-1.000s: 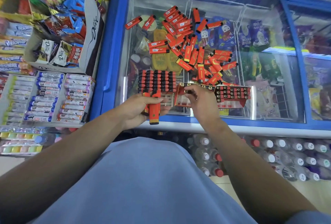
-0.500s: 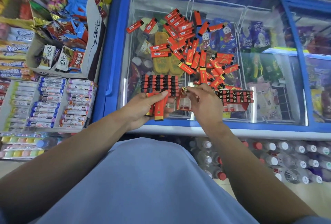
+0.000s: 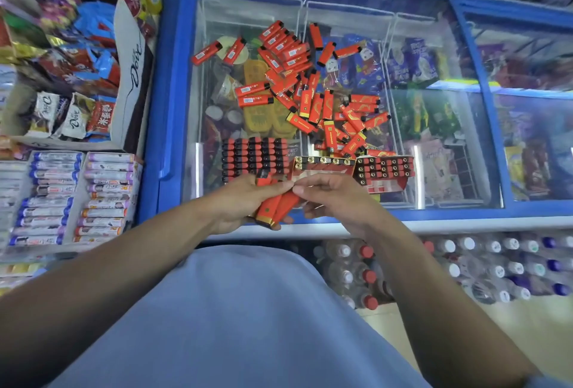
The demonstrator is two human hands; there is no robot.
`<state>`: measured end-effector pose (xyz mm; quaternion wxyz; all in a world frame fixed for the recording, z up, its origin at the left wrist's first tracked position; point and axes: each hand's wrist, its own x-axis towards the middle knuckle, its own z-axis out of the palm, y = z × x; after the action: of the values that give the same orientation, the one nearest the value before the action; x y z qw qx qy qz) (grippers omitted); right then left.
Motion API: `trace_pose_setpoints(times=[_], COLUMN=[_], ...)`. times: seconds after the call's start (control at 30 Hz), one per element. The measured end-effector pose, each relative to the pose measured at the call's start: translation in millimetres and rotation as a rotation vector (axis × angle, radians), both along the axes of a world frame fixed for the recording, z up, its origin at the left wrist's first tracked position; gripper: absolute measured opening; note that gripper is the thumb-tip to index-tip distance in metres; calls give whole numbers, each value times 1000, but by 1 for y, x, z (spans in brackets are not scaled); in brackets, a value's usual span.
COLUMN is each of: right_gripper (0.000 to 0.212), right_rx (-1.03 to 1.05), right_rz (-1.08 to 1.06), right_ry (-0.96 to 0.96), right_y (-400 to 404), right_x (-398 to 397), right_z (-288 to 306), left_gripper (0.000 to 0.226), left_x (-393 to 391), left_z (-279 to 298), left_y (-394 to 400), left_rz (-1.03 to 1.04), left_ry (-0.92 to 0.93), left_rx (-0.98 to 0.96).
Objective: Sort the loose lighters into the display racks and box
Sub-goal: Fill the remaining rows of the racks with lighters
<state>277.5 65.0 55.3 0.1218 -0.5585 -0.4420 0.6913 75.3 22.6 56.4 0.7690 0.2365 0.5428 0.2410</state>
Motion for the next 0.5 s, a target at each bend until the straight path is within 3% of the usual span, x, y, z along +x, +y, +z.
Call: trace_pose_setpoints(times=[0.2, 0.23, 0.33, 0.37, 0.5], right_gripper=[13, 12, 12, 11, 12], right_rx=[7, 70, 399, 481, 651], right_rz=[-60, -75, 12, 0, 77], right_ry=[-102, -190, -786, -894, -827], right_y=[6, 11, 26, 29, 30], right_x=[49, 65, 115, 127, 137], right_z=[7, 5, -1, -4, -24], left_gripper=[20, 23, 35, 34, 22], left_x=[29, 30, 31, 31, 32], left_z=[0, -1, -7, -7, -6], left_y=[16, 18, 20, 20, 22], left_rz=[-49, -27, 18, 30, 79], left_ry=[54, 76, 80, 68, -32], left_rx=[14, 20, 0, -12, -60])
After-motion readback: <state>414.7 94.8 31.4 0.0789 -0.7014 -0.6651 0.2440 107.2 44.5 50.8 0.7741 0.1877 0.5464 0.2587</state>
